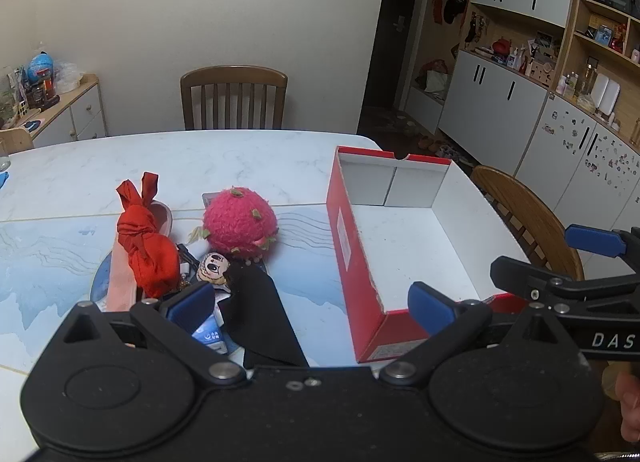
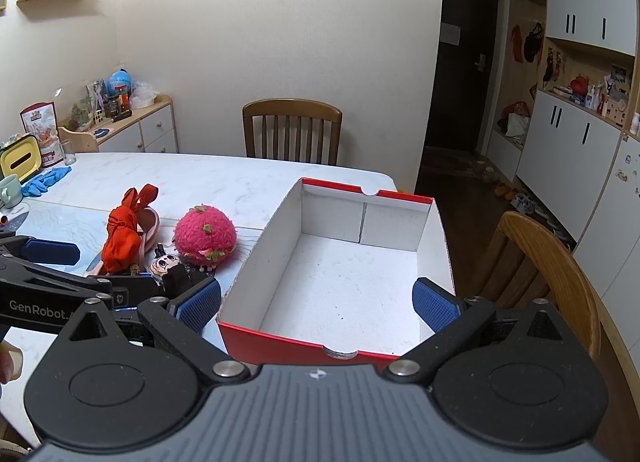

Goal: Organize objects
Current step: 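Move the left gripper to the red knotted cloth and open it, then close the left gripper on the red knotted cloth and lift it, then carry the red cloth into the cardboard box and open the left gripper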

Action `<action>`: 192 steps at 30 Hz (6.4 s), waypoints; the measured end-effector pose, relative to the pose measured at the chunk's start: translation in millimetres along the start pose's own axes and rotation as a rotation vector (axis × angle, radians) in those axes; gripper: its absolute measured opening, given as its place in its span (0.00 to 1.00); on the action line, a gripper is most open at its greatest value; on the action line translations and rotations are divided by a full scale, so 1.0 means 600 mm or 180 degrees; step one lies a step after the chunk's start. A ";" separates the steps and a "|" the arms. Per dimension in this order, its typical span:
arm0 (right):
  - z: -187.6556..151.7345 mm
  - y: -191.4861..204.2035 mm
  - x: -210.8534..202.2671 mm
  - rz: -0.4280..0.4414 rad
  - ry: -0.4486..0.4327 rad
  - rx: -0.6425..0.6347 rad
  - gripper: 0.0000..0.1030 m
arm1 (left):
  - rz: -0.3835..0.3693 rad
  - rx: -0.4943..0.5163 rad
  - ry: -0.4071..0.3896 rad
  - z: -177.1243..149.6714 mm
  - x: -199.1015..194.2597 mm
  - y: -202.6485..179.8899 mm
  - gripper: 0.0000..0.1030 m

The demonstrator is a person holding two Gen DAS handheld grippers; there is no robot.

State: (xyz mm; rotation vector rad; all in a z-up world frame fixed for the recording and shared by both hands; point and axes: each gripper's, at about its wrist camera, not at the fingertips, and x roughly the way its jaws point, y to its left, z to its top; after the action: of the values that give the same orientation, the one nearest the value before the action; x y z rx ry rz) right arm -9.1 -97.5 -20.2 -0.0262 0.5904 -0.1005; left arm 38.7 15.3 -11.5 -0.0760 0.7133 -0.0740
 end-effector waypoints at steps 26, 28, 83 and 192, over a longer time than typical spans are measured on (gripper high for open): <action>0.033 0.036 0.052 -0.0130 0.0028 0.0011 1.00 | -0.0236 -0.0067 0.0059 0.039 0.059 0.077 0.99; 0.035 0.032 0.058 -0.0186 0.0058 0.0064 1.00 | -0.0252 -0.0092 0.0056 0.043 0.064 0.089 0.99; -0.030 -0.206 0.237 -0.0401 0.1180 0.0432 0.18 | 0.1019 -0.0684 0.0468 0.066 0.247 0.275 0.87; -0.021 -0.225 0.234 -0.0178 0.1197 0.0566 0.04 | -0.0619 0.0112 0.1392 0.040 0.403 -0.220 0.69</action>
State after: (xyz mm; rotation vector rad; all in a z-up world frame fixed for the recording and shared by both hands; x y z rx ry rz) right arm 87.8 -246.1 -101.4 0.1518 0.9547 -0.2147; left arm 231.5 -137.4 -138.3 -0.0967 1.1399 -0.2955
